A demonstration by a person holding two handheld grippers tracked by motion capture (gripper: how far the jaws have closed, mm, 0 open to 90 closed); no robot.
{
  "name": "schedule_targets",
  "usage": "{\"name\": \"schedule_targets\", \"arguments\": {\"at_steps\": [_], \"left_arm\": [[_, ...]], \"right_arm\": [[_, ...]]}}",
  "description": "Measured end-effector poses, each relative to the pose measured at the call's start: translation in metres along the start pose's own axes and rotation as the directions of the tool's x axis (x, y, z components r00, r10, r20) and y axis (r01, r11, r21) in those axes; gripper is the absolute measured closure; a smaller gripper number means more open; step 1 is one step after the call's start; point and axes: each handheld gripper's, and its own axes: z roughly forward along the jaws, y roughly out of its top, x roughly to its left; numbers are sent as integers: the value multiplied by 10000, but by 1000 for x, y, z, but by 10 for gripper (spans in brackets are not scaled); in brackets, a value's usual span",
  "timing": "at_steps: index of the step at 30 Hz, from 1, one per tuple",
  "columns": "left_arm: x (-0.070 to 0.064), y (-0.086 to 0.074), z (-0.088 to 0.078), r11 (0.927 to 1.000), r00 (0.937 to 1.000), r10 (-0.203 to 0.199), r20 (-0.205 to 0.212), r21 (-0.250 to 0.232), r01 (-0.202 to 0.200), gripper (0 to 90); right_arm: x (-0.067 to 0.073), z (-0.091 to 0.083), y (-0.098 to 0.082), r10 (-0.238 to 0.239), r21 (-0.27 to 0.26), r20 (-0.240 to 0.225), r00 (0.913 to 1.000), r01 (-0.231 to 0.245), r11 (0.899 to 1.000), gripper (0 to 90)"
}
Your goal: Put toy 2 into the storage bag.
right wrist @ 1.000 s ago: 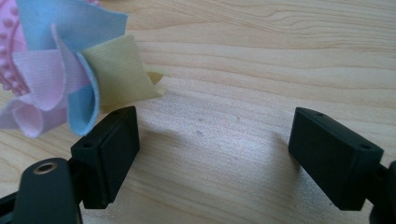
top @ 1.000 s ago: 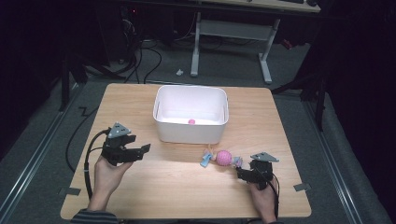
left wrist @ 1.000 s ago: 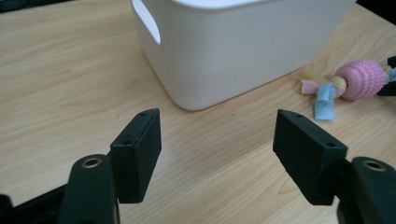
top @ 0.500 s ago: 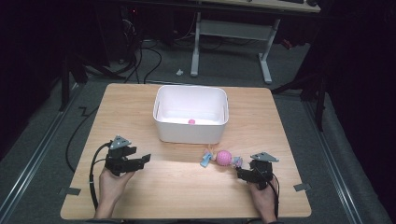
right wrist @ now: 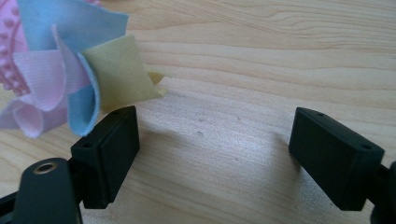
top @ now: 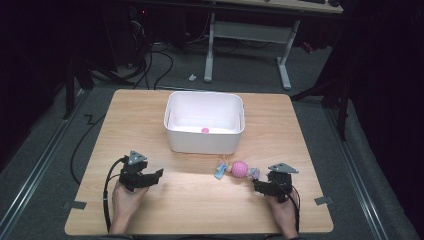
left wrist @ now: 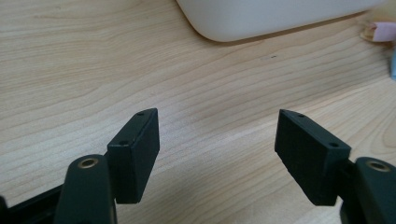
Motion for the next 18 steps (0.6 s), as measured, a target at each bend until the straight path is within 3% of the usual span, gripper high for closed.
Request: {"name": "schedule_targets", "arguments": {"at_steps": [6,9,18], "left_arm": [[1,-4,11,10000,9993,81,-362,-44,-83,312],[-2,-5,17,9991,9968,396,-689,154,-386,308],[-2,-6,26,9984,9958,518,-754,253,-500,301]], "right_arm": [[-3,-1,-1,-244,8,-291,9993,245,9997,155],[-4,-1,-1,-321,4,-366,9988,321,9995,156],[-6,-3,-3,-515,-9,-560,9971,515,9987,161]]}}
